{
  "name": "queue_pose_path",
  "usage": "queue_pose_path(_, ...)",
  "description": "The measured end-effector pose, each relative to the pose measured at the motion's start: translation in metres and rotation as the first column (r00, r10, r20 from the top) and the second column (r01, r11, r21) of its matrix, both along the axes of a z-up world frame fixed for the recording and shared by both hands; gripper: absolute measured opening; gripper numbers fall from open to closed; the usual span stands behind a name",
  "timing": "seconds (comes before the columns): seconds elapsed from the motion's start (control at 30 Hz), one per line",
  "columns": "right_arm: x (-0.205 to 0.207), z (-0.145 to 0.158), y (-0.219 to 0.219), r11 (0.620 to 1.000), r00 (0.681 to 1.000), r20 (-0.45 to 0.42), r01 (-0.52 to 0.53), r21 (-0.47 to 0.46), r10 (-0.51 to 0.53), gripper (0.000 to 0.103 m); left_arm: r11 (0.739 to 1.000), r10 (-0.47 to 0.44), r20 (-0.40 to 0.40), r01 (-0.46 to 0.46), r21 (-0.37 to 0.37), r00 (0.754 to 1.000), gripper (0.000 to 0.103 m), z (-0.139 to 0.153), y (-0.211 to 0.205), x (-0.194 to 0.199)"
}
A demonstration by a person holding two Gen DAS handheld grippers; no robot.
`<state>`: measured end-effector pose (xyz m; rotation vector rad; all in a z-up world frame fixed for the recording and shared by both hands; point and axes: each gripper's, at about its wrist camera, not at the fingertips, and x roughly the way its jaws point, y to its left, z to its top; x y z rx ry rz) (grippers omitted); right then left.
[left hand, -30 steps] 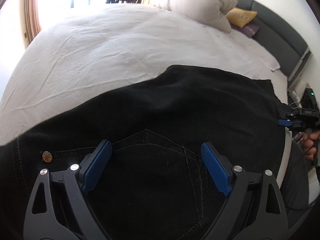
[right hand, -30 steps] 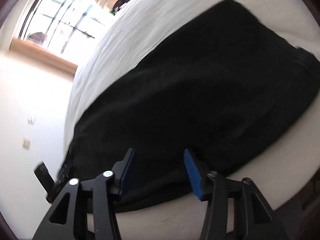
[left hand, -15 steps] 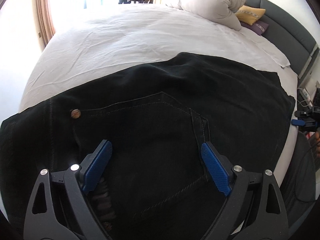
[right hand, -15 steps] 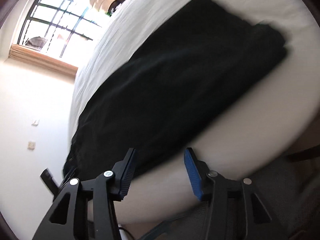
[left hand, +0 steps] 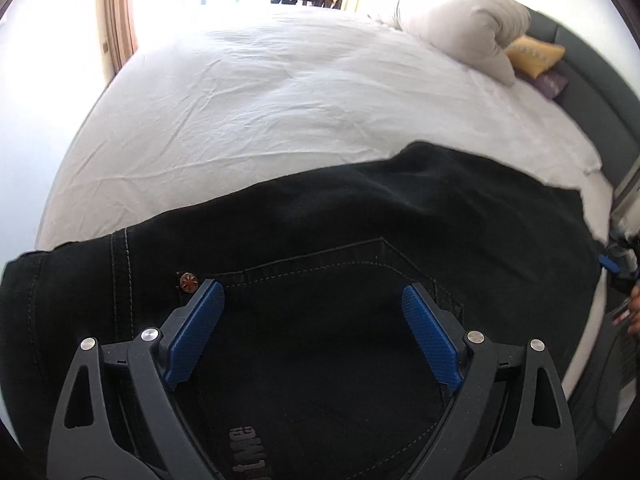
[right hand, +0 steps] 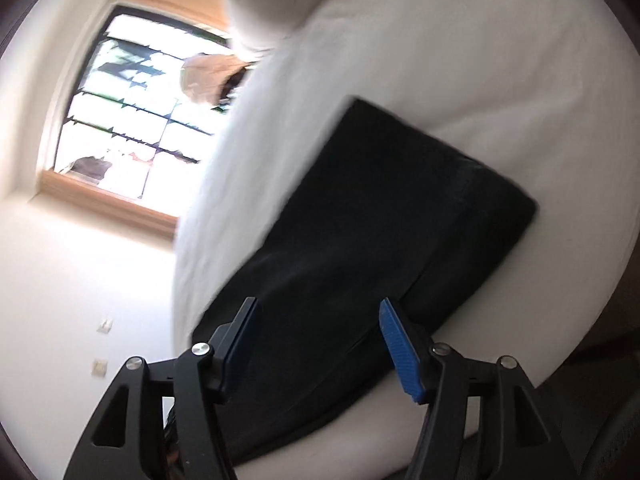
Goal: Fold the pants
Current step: 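Press the folded jeans edge flat with the right tool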
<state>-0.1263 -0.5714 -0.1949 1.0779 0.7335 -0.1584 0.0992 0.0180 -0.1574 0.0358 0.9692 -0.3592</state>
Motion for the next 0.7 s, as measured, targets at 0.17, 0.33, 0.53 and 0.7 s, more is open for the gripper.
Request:
queue_pose_path(0.17, -0.042, -0.007, -0.022, 0.988, 0.988, -0.013, 0.151, 0.011, -0.151, 0.056, 1.0, 0.002, -0.002, -0.002, 0.004, 1.0, 0.091, 0.003, 0.001, -0.004)
queue_pose_path(0.33, -0.084, 0.0, -0.033, 0.965, 0.965, 0.038, 0.259, 0.042, -0.26, 0.058, 0.999, 0.015, -0.012, -0.015, -0.041, 1.0, 0.091, 0.01, -0.021, 0.003)
queue_pose_path(0.53, -0.056, -0.013, -0.035, 0.967, 0.971, 0.006, 0.235, 0.098, -0.237, 0.058, 0.996, -0.027, -0.014, 0.026, -0.083, 1.0, 0.091, 0.023, -0.044, -0.009)
queue_pose_path(0.7, -0.046, -0.021, -0.031, 0.958, 0.967, 0.003, 0.251, 0.136, -0.254, 0.06, 0.993, -0.062, -0.042, 0.057, -0.102, 0.997, 0.091, 0.023, -0.059, -0.014)
